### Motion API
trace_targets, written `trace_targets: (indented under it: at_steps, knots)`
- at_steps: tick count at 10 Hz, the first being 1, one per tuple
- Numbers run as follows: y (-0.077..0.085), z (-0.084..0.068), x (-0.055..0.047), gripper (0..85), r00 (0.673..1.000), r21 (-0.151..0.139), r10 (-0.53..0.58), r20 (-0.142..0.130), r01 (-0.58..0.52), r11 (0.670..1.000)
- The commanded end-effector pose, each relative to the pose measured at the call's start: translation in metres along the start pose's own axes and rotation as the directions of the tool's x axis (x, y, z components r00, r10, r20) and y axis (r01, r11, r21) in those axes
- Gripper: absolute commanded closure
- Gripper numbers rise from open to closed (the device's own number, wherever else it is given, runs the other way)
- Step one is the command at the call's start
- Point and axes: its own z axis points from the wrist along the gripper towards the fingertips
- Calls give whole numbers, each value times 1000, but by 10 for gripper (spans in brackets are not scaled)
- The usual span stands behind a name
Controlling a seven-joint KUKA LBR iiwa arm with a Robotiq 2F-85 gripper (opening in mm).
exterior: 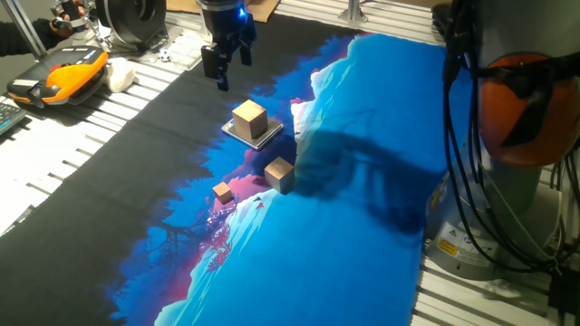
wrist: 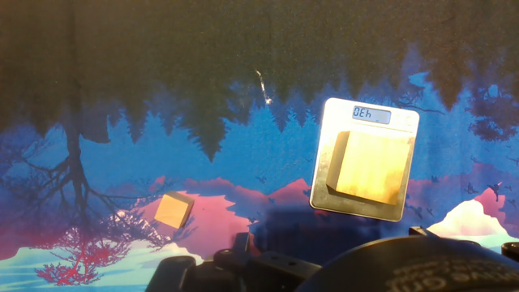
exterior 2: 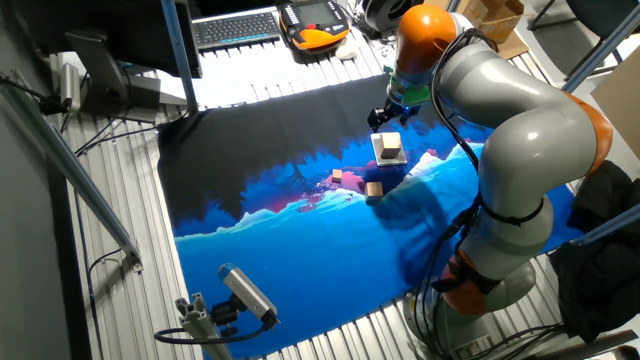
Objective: Remove the object from the scale
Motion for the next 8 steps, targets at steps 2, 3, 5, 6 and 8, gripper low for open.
trace_targets:
  at_steps: [2,3,5,6,8]
  knots:
    - [0,0,0,850,986,12,91,-137,-91,996]
    - [0,0,0,850,986,14,91,-138,-90,996]
    - [0,0,0,850,986,14,90,-138,-89,996]
    - [0,0,0,850,987,14,90,-137,-89,996]
    - [0,0,0,850,987,12,90,-137,-89,996]
